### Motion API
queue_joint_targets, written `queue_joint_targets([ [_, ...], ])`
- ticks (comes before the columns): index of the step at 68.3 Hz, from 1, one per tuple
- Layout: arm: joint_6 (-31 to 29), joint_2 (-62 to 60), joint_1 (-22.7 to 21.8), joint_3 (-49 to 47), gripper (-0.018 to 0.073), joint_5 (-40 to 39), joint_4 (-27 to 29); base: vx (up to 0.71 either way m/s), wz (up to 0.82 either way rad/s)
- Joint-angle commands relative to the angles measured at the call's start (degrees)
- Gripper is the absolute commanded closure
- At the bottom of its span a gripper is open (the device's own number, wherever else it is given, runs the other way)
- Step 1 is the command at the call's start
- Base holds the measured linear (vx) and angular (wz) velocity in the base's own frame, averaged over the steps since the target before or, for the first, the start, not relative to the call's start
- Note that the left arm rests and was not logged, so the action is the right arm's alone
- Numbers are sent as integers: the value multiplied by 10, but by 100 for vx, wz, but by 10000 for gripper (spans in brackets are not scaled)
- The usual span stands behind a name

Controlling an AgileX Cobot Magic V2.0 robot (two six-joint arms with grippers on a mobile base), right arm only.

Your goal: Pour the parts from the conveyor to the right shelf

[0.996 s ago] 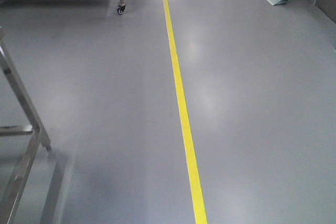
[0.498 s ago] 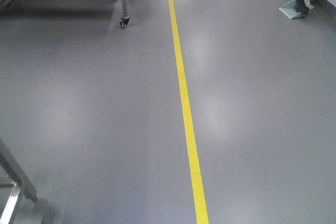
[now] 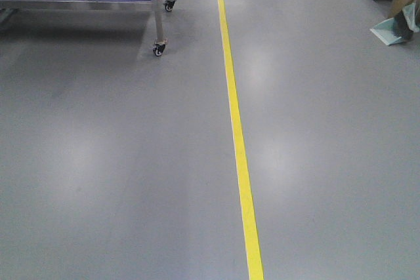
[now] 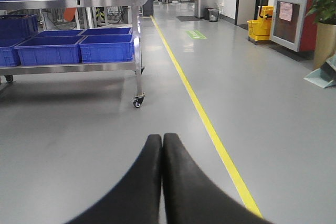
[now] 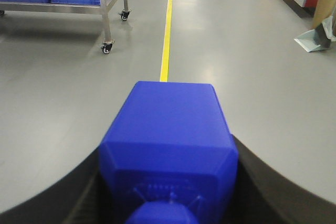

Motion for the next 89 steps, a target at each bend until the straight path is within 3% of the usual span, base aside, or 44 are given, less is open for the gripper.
queue_joint_targets([
  [1, -2, 6, 0, -16, 565, -47, -1, 66, 4],
  [89, -2, 6, 0, -16, 565, -47, -1, 62, 20],
])
